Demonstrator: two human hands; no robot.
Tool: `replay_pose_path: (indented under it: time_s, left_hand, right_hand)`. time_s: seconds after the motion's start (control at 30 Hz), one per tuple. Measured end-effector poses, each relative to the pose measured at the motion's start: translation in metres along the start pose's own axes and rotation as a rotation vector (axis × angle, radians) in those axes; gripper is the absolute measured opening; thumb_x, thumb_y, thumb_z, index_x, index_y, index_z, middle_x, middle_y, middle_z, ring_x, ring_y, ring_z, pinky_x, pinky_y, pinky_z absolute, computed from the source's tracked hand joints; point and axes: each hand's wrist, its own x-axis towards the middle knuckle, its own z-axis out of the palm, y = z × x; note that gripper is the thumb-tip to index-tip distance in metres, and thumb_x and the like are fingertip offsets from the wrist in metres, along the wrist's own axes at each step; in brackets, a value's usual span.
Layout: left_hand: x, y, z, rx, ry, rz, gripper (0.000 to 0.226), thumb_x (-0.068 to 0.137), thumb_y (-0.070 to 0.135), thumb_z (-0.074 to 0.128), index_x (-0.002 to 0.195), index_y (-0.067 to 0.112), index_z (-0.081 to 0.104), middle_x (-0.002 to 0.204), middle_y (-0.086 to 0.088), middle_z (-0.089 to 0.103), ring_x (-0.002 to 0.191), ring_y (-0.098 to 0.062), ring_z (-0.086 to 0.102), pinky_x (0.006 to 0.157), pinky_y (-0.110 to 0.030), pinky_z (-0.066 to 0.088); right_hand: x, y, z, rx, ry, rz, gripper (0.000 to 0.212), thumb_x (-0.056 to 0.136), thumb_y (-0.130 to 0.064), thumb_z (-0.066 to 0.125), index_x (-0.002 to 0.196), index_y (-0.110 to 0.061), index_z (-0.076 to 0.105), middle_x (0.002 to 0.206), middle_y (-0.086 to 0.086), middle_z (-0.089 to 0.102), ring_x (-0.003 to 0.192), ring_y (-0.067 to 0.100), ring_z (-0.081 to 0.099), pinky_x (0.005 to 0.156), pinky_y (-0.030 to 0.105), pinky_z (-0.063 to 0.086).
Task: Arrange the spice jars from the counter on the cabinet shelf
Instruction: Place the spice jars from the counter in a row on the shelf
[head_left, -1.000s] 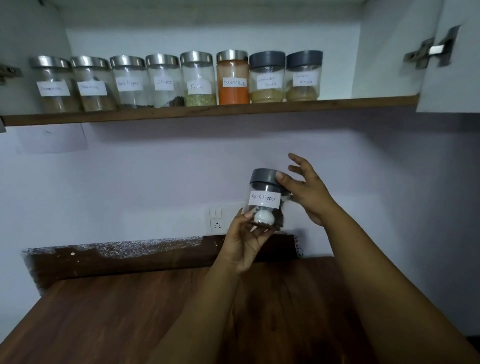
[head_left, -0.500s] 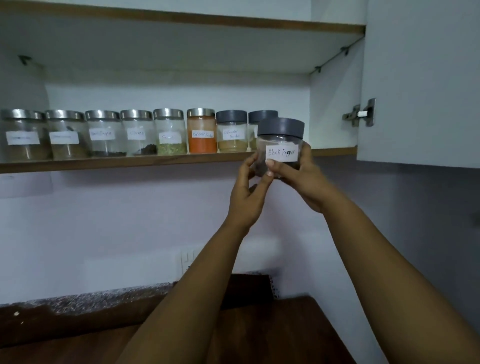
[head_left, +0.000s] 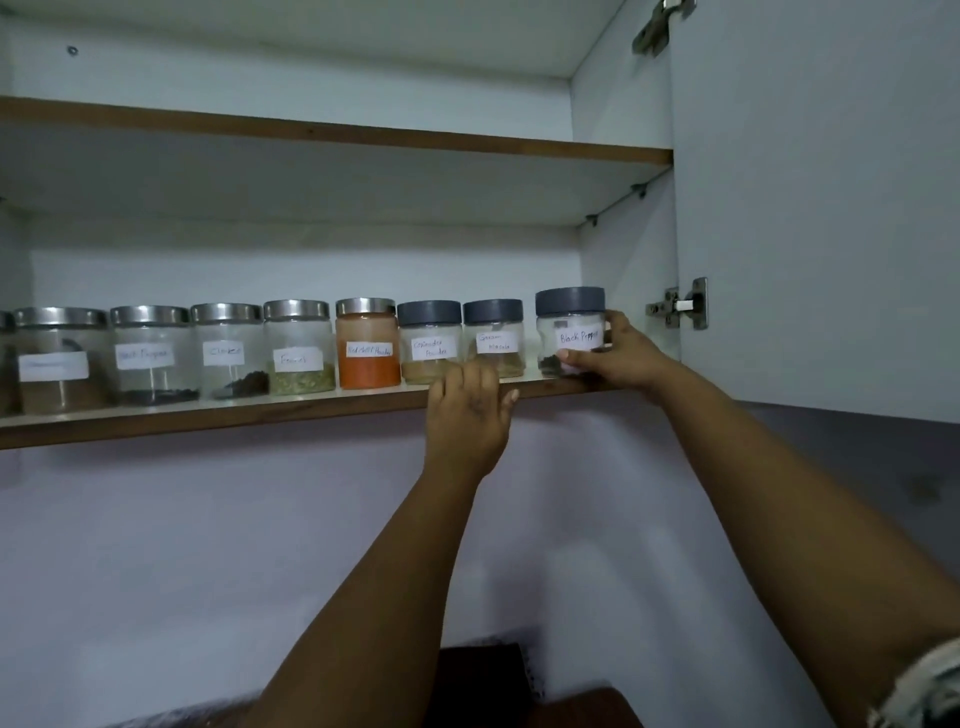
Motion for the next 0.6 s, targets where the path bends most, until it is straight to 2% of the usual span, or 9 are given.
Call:
replay_pose_path:
  time_s: [0.07,0.17,0.33,0.43,0.6]
  left_hand:
    - [0.001,0.0,0.007,0.002,0.063,0.011,0.037,0.099,0.044,0.038,0.11,0.013,0.055,0.112,-0.006,0.057,0.098,-0.024,0.05,0.079,-0.034,0.032]
    - [0.005,0.0,0.009,0.041,0.112,0.026,0.034,0.097,0.044,0.043,0.103,0.013,0.057,0.104,-0.007,0.058,0.089,-0.024,0.051,0.073,-0.034,0.033]
    - [0.002,-0.002,0.013,0.022,0.132,0.027,0.035,0.098,0.045,0.039,0.103,0.014,0.055,0.105,-0.005,0.055,0.091,-0.022,0.049,0.078,-0.035,0.035]
    - [0.002,0.0,0.013,0.022,0.129,0.021,0.036,0.099,0.045,0.037,0.104,0.014,0.054,0.106,-0.005,0.055,0.093,-0.022,0.049,0.081,-0.034,0.035]
    - [0.001,0.0,0.012,-0.005,0.151,0.026,0.034,0.098,0.044,0.042,0.1,0.013,0.056,0.102,-0.006,0.056,0.09,-0.022,0.05,0.081,-0.034,0.036]
  right_hand:
    - [0.014,0.006,-0.003,-0.047,-0.047,0.037,0.098,0.07,-0.045,0.084,0.146,-0.015,0.029,0.136,0.005,0.054,0.109,0.017,0.054,0.095,0.032,0.046]
    - [0.033,0.007,-0.005,-0.089,-0.109,0.127,0.102,0.07,-0.039,0.085,0.145,-0.007,0.023,0.139,0.008,0.048,0.122,0.024,0.051,0.106,0.039,0.043]
    - [0.055,0.01,-0.003,-0.004,-0.13,0.25,0.101,0.066,-0.023,0.089,0.143,-0.006,0.025,0.138,0.01,0.048,0.125,0.026,0.049,0.107,0.038,0.04]
    - [0.062,0.012,-0.001,0.012,-0.162,0.274,0.108,0.062,-0.022,0.091,0.146,-0.011,0.024,0.142,0.008,0.046,0.13,0.028,0.045,0.109,0.04,0.037]
    - [0.07,0.023,-0.002,0.045,-0.166,0.276,0.107,0.061,-0.02,0.092,0.147,-0.011,0.03,0.141,0.009,0.05,0.119,0.023,0.051,0.103,0.037,0.041]
